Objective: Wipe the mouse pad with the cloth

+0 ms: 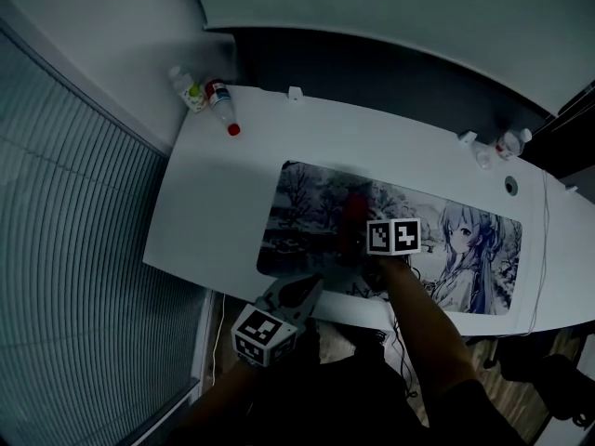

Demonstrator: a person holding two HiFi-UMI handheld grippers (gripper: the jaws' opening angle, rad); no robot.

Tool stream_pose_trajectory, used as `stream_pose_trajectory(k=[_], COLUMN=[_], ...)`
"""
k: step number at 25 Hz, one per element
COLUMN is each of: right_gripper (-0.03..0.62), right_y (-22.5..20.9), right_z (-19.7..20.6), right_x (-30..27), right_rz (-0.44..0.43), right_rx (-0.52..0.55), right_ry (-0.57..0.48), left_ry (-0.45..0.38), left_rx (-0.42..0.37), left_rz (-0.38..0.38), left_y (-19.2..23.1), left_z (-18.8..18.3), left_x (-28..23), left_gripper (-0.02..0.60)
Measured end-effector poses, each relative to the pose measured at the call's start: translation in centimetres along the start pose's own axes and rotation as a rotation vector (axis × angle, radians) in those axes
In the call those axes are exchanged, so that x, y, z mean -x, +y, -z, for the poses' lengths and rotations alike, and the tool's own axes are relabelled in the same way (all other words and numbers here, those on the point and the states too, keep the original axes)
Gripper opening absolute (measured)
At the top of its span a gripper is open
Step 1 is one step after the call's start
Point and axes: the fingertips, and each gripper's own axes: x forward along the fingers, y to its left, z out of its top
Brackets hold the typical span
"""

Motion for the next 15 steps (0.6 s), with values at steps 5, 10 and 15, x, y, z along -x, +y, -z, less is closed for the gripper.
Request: stream_pose_trajectory(k=[5, 10, 15], right_gripper=[0.107, 0.107, 0.107], right_y=[3.2, 5.2, 5.5], right_z=[-0.1, 0.0, -0.1], right_x=[-2.6, -4.0, -4.1], right_rz=[-0.019, -0.026, -0.024], right_rx=[0.028, 0.053, 0.045], right_ry=[0.022, 0.035, 0.04], left_ry=[-0.004, -0.012, -0.009], left_rx=[0.009, 0.016, 0.021], left_rz=[-0.014, -0.017, -0.013], left_y=[2.2, 3.4, 3.9], left_z=[-0.2, -0.4, -0.6], left_x=[1.7, 2.5, 2.9], left_gripper=[0.006, 0.005, 0.006])
